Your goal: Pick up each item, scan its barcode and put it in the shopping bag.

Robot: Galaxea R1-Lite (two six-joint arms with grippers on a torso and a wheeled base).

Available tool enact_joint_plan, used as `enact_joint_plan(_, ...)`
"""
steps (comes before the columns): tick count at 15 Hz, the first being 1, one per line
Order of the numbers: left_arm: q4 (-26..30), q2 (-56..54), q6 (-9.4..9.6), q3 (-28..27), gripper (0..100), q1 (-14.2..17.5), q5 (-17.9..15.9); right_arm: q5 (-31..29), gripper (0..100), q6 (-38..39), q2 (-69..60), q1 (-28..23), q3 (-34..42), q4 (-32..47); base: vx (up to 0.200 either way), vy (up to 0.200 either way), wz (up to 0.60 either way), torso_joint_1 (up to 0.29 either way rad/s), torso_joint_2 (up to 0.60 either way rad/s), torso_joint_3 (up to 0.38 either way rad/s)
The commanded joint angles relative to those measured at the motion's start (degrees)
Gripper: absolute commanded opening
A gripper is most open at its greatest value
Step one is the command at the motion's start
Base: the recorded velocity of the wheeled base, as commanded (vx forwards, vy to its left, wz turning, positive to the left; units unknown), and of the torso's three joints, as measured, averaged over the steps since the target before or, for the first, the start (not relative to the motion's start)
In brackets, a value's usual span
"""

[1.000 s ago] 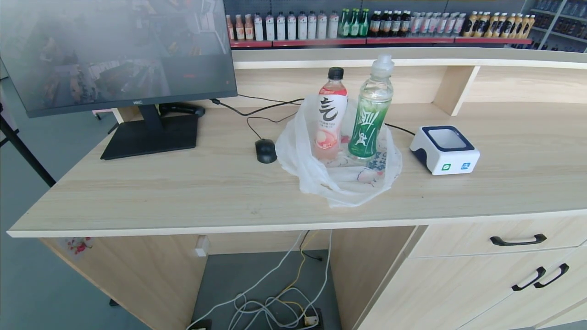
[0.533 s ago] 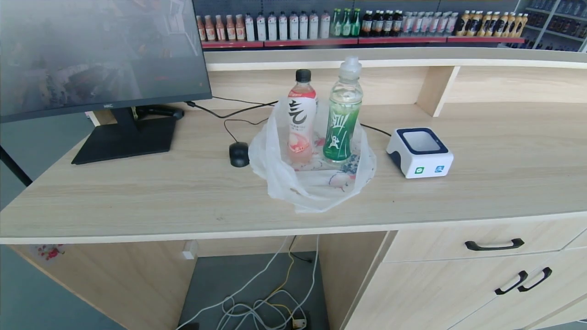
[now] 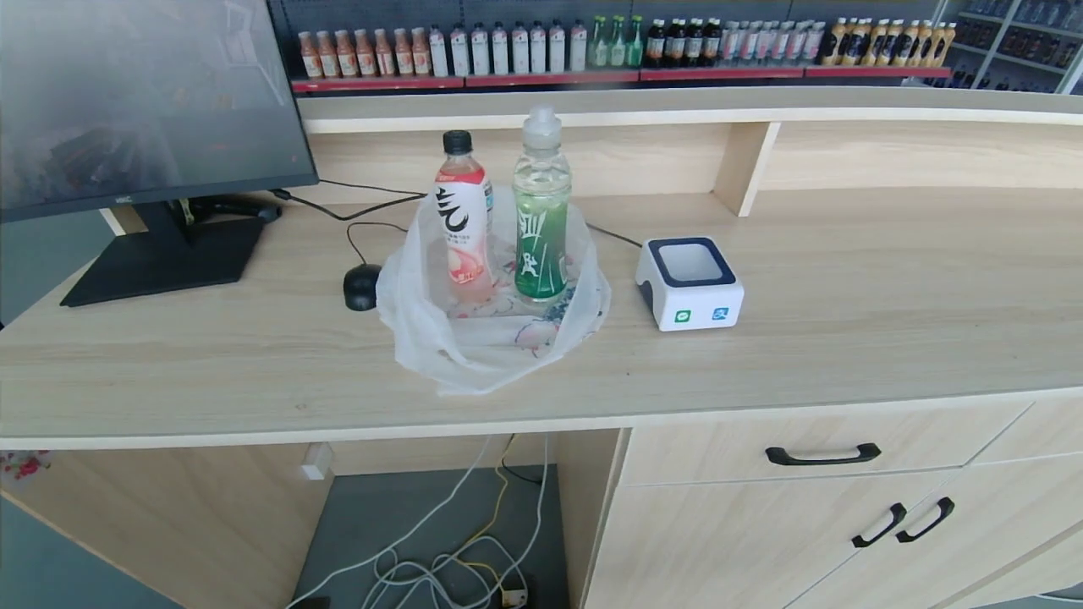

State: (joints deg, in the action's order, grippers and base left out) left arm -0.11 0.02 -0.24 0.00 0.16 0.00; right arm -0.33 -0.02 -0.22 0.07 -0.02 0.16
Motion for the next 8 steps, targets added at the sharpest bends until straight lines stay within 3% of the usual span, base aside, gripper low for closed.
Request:
enact_joint_plan(1,-0.1,0.1,-0.02,0.0,100,0.0,0.0,0.0,100,0.0,0.2,0.0,0.0,0.0,0.000,-0.200,0.00,0.002,0.00,0.007)
enact_joint_plan(8,-0.1,0.1,-0.11,0.0,100,0.0,0.0,0.0,100,0.1,0.2,0.0,0.0,-0.1,0.000,-0.200,0.00,0.004,0.00,0.002)
